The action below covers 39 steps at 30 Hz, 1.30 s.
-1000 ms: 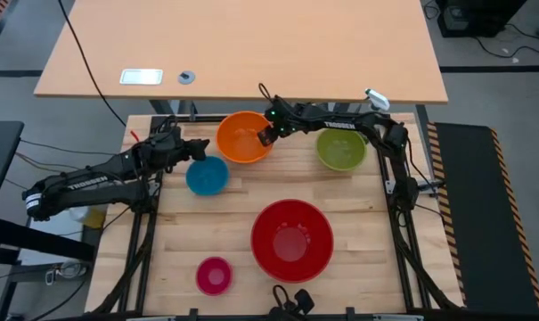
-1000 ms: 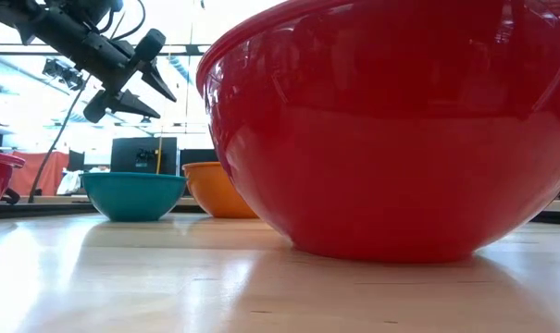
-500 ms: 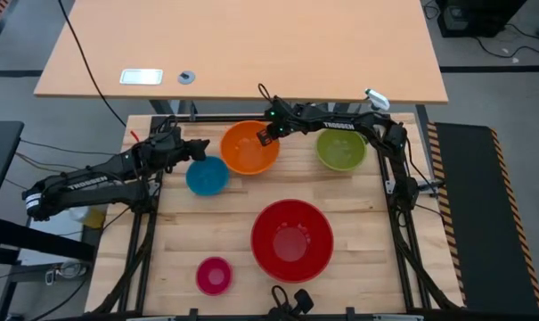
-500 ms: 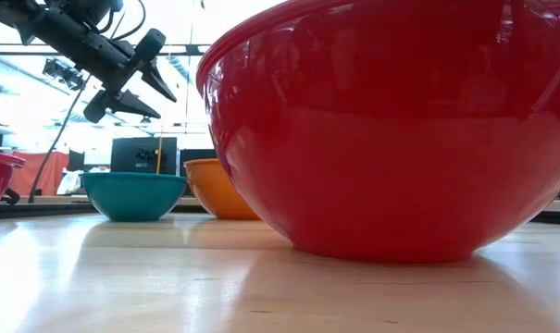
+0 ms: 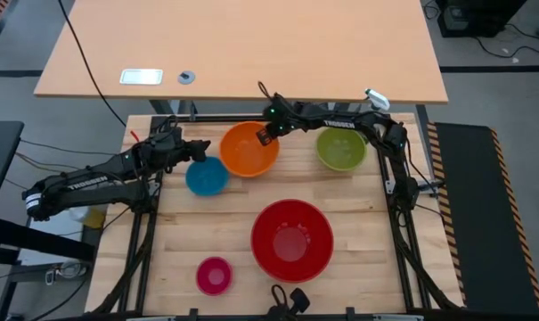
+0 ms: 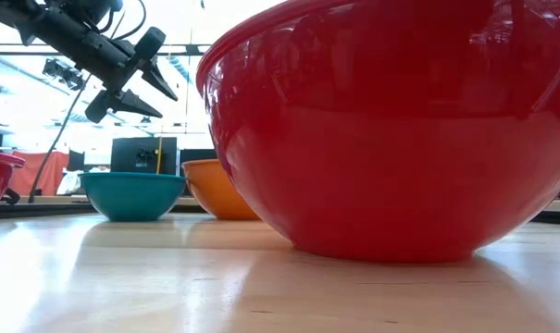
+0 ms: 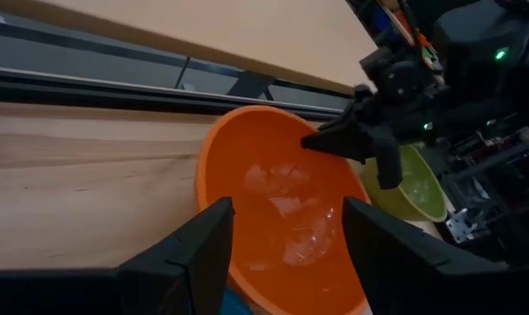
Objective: Nest bowls inside each other
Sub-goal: Stack the orange bowl on top of the red bowl
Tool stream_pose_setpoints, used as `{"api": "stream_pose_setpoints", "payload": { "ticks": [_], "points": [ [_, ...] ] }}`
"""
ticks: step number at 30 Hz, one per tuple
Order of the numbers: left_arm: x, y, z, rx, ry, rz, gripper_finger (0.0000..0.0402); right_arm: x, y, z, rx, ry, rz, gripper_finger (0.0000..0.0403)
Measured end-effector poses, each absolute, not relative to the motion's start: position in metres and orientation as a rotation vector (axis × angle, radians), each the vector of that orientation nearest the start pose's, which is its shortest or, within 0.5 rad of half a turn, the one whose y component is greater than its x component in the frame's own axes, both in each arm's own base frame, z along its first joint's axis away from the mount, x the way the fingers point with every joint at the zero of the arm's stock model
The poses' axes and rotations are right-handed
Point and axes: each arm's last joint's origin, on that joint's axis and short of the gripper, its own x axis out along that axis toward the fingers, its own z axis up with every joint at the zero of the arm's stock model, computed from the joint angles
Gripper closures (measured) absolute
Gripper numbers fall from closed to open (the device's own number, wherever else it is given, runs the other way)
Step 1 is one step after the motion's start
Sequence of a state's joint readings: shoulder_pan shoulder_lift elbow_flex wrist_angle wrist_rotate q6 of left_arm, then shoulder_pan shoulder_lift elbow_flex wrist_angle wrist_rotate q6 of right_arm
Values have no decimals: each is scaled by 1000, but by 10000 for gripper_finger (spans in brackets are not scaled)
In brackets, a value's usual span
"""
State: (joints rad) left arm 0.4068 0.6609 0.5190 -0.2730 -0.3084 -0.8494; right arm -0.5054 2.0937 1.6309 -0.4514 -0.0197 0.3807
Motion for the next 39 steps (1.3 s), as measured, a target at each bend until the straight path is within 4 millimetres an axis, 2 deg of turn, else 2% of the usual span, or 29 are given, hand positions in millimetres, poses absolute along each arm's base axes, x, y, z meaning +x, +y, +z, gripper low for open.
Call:
{"api": "stream_pose_setpoints", "payload": {
  "ticks": [12, 16, 21, 25, 30, 35, 39],
  "points": [
    [135, 67, 254, -804, 88, 822, 185, 399, -224, 237, 460, 900, -445, 372],
    [135, 67, 254, -797, 88, 814, 185, 400, -226, 251, 462, 875, -311, 372],
    [136, 66, 254, -786, 114, 765, 185, 399, -214, 267, 422, 914, -86, 372],
    [137, 66, 255, -795, 117, 725, 185, 400, -196, 284, 382, 963, 45, 372],
    [138, 65, 256, -795, 118, 714, 185, 404, -162, 299, 358, 1000, 224, 369],
    [138, 65, 256, -795, 118, 714, 185, 408, -123, 300, 290, 1060, 392, 368],
    [138, 65, 256, -795, 115, 714, 185, 412, -91, 301, 165, 1101, 459, 368]
  ]
}}
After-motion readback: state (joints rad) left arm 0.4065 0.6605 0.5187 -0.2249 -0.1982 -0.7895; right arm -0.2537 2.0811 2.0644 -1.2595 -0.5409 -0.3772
